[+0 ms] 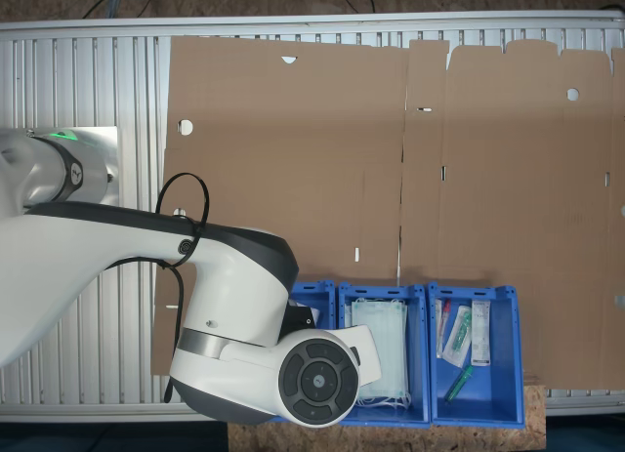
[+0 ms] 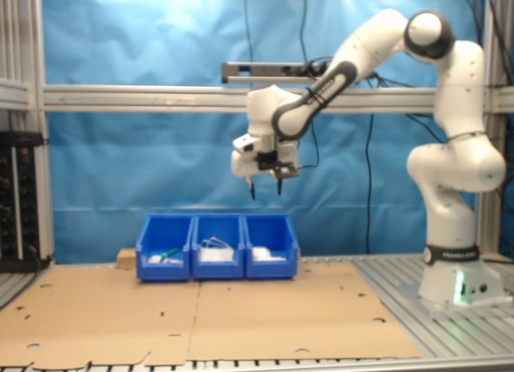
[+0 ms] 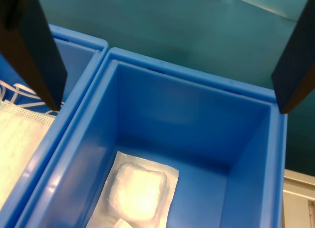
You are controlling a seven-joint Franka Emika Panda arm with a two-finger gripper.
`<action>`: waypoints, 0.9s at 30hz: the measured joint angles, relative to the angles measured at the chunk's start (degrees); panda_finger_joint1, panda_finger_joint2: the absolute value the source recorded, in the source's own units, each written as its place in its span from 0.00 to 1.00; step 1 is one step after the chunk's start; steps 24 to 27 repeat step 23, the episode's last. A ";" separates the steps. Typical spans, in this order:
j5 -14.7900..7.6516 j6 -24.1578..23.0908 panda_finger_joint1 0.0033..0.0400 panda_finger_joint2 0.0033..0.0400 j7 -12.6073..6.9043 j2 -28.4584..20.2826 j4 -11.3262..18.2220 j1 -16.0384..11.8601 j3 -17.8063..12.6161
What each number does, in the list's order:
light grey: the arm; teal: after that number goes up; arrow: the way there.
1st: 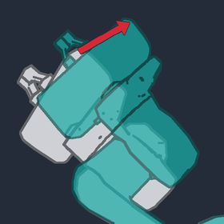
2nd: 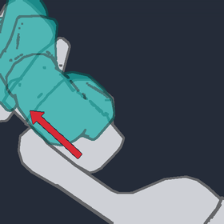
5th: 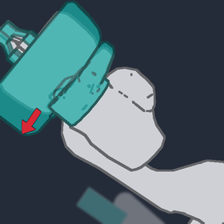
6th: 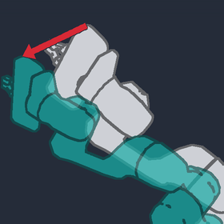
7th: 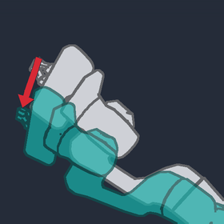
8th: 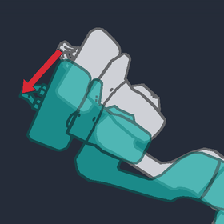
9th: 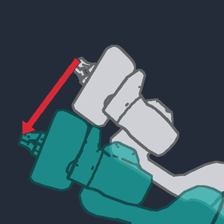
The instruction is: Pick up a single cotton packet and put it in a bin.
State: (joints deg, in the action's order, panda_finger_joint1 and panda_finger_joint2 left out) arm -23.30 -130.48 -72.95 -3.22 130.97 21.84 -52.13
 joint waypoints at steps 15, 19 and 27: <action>0.00 0.00 1.00 1.00 0.00 0.00 0.00 0.00 0.00; 0.00 0.00 1.00 1.00 0.00 0.00 0.00 0.00 0.00; 0.00 0.00 1.00 1.00 0.00 0.00 0.00 0.00 0.00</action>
